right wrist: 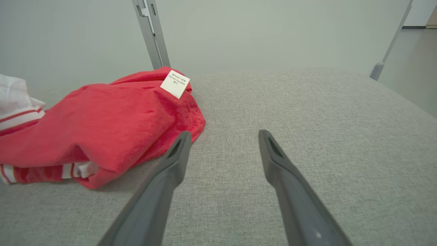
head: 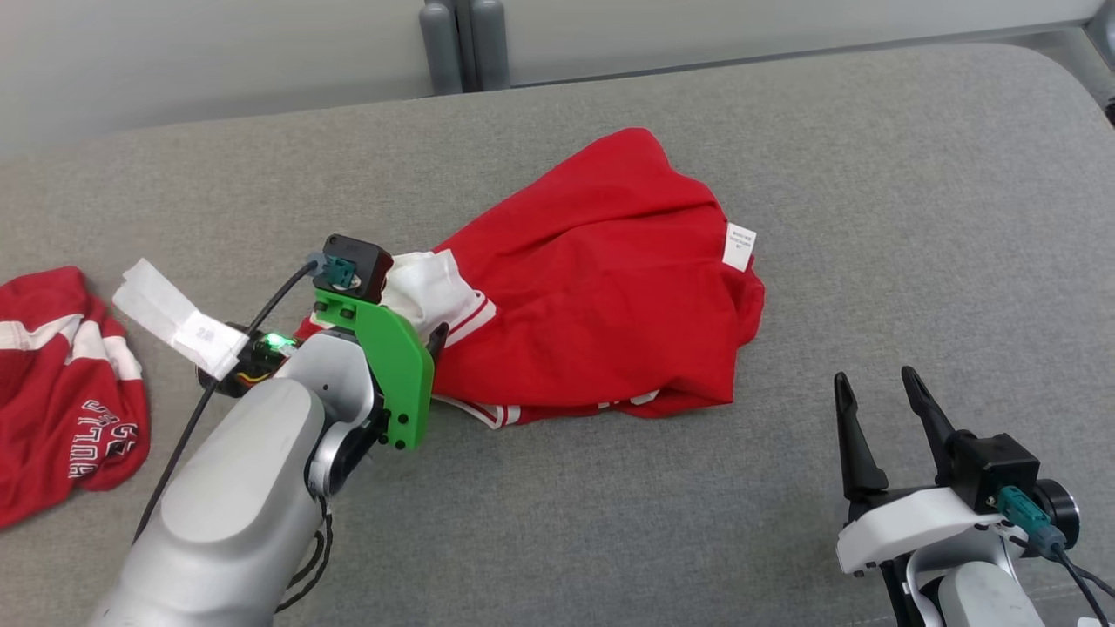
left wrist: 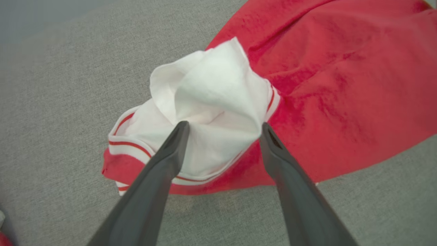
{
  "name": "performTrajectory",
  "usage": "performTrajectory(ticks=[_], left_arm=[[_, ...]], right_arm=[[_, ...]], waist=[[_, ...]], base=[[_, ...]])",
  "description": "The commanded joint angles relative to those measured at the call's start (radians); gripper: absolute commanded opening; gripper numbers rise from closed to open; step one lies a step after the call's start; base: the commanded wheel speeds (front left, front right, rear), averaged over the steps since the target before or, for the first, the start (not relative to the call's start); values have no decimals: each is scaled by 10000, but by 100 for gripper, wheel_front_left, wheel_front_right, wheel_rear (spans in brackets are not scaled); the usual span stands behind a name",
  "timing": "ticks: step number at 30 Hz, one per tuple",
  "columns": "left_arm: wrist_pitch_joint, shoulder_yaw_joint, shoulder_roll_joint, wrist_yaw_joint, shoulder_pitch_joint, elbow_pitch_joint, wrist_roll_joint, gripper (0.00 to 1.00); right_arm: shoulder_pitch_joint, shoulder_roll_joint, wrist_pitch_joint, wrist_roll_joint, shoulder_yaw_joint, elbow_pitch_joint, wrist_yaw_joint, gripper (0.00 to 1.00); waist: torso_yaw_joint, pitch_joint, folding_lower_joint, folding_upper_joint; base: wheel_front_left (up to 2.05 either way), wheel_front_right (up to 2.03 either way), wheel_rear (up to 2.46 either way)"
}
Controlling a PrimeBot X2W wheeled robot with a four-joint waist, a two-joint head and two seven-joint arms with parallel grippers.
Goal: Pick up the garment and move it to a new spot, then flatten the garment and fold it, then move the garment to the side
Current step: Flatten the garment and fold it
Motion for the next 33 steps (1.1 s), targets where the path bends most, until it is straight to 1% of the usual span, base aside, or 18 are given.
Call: performTrajectory(ticks=[1,8,9,10,11,18,23,25,27,30,33], left_arm=[[-43,-65,-37,23,-253,237,195,100],[29,-499,-156,-35,-957,1441,695,100],[38,-520,-190,-43,-1018,1602,697,88],[-52,-525,-215,-48,-1083,1696,732,40],[-161,-525,-232,-45,-1136,1797,752,0],[-1132,-369,-392,-90,-1202,2181,633,0],[-2053,-132,-526,-253,-989,1916,378,0],[-2416,-72,-485,-334,-748,1584,294,0],[-2725,-87,-305,-332,-430,1083,340,0],[-3013,-182,39,-161,280,100,477,0],[-3162,-290,410,130,1361,-1010,519,0]], right_arm=[[-166,-20,-33,45,33,-37,-17,100],[-283,-22,-33,101,87,-50,-17,100],[-298,-20,-33,118,91,-45,-17,100],[-303,-20,-34,128,89,-40,-17,100],[-311,-20,-33,149,81,-31,-17,100],[-198,-19,-34,142,-60,9,-17,100],[-72,-20,-34,76,-96,19,-17,100],[-14,-22,-34,55,-120,24,-18,100],[52,-22,-34,16,-146,27,-18,100],[122,-22,-33,-31,-232,11,-18,100],[246,-22,-33,-60,-259,0,-18,100]], waist=[[-280,278,0,0],[-467,507,0,0],[-483,519,0,0],[-490,526,0,0],[-493,528,0,0],[-278,372,0,0],[39,163,0,0],[174,75,0,0],[298,-29,0,0],[499,-147,0,0],[689,-241,0,0]], base=[[0,0,0],[0,0,0],[0,0,0],[0,0,0],[0,0,0],[0,0,0],[0,0,0],[0,0,0],[0,0,0],[0,0,0],[0,0,0]])
